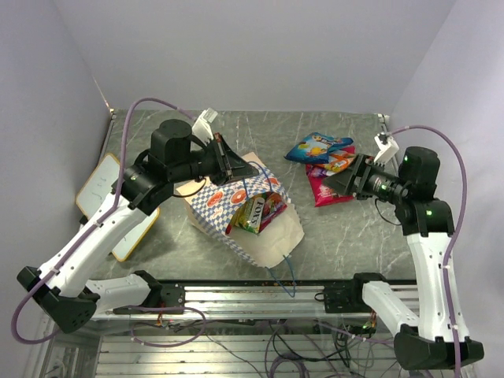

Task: Take the snacks out of the paper bag
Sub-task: Take out the snack from the paper bag.

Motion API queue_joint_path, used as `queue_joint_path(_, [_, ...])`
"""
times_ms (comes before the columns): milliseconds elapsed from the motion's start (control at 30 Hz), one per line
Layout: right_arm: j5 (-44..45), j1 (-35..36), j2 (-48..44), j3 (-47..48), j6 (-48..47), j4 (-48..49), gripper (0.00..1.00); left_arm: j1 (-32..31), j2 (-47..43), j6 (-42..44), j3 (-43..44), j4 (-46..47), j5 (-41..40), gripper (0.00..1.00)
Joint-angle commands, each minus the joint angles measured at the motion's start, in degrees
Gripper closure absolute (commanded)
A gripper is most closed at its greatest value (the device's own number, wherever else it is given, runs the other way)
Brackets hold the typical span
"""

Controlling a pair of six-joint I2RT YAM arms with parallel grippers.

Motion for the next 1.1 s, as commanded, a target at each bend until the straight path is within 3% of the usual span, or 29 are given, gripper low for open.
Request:
queue_joint_path(0, [-6.8,4.0,-4.0,0.4,2.4,6.0,0.36,-0.1,-1.4,0.3,0.2,-0.1,-1.0,0.93])
queue_joint_path(167, [-3.1,11.4,-4.8,-3.3,5.7,8.3,0.37,-0.1,-2.6,-2.2,-3.2,3.5,-1.1,0.93])
queue_joint_path(300, [3.3,21.9,-3.6,-5.1,7.9,10.6,0.39,-0.1,-1.1,-1.7,-2.0,3.1,-1.4,0.93])
queue_joint_path(433, [16.6,34.9,-1.1,-6.5,10.8,12.1,0.43,-0.1,1.0,-0.7,0.4,1.9,-1.5,0.93])
queue_joint_path(567, [28.8,47.7,0.0,-13.5,17.3,19.7,0.47,-0.1,2.7,-0.5,2.4,1.6,-2.2,0.93])
queue_joint_path(767, [52.1,66.6,3.8,-24.4,28.3,33.3,0.43,-0.1,4.1,0.3,3.8,-0.1,-3.1,0.93])
queue_joint_path(933, [67.3,70.6,9.1,-29.5,32.0,38.2,0.42,-0.1,5.3,-0.8,4.1,-0.1,-2.6,0.93])
queue_joint_path(1067, [71.7,70.4,11.6,-35.6,33.9,46.9,0.46,-0.1,6.8,-0.3,6.0,-1.7,-2.5,0.93])
